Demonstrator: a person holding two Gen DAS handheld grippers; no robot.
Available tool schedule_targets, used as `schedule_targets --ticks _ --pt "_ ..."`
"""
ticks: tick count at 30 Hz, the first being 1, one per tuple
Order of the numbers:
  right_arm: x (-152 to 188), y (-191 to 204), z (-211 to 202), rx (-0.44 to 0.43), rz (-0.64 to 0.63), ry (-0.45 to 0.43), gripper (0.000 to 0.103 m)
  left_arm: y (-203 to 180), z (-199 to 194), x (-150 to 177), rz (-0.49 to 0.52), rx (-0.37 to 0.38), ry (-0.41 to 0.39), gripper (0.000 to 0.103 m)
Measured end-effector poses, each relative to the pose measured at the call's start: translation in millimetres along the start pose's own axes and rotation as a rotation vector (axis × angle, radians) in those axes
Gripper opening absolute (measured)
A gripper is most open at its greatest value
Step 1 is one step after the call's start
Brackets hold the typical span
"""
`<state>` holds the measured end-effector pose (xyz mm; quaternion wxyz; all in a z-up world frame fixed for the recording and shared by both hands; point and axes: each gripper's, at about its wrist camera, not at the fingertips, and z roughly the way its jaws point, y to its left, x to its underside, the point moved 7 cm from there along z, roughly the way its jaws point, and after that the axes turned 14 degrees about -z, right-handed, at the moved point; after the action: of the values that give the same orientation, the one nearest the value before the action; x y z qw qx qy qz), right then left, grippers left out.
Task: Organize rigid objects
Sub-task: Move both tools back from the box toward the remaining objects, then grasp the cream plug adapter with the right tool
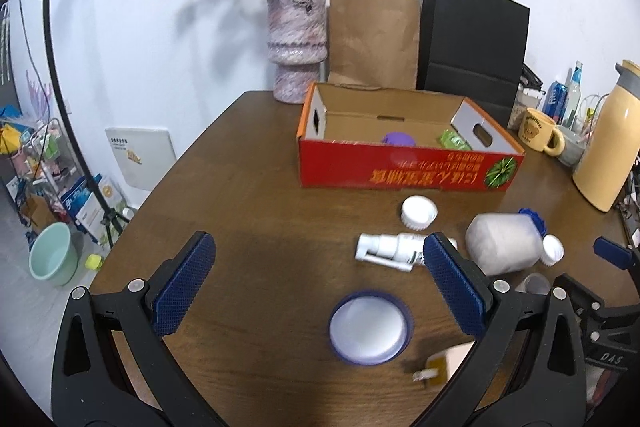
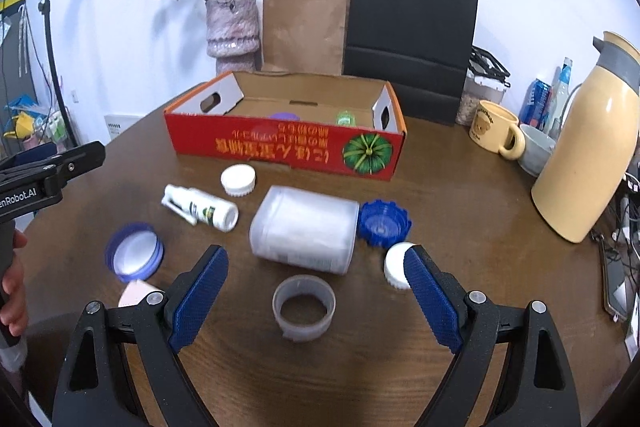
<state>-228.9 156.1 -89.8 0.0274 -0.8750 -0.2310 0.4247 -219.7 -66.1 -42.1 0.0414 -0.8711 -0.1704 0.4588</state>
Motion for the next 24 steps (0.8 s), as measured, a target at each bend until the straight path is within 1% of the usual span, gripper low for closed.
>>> schedule_targets --ticks 3,9,15,17,24 --pt "8 4 -1 -0.009 0.002 0.008 0.093 9 0 7 -0.009 -0.004 0.008 0.103" --pt "21 15 -1 -0.019 -0.012 0.03 0.093 27 -3 20 0.009 -0.007 0.016 0.103" --pt "28 26 4 -0.046 -0.007 0.045 0.093 45 -11 23 0.022 -0.01 -0.002 0.103" --pt "26 30 5 -0.057 -0.008 0.04 0.093 49 -11 26 0.022 0.003 0.004 0.103" --pt "14 59 -3 -0.128 -0.004 -0.025 0.093 54 -7 35 0.012 0.031 0.035 0.103"
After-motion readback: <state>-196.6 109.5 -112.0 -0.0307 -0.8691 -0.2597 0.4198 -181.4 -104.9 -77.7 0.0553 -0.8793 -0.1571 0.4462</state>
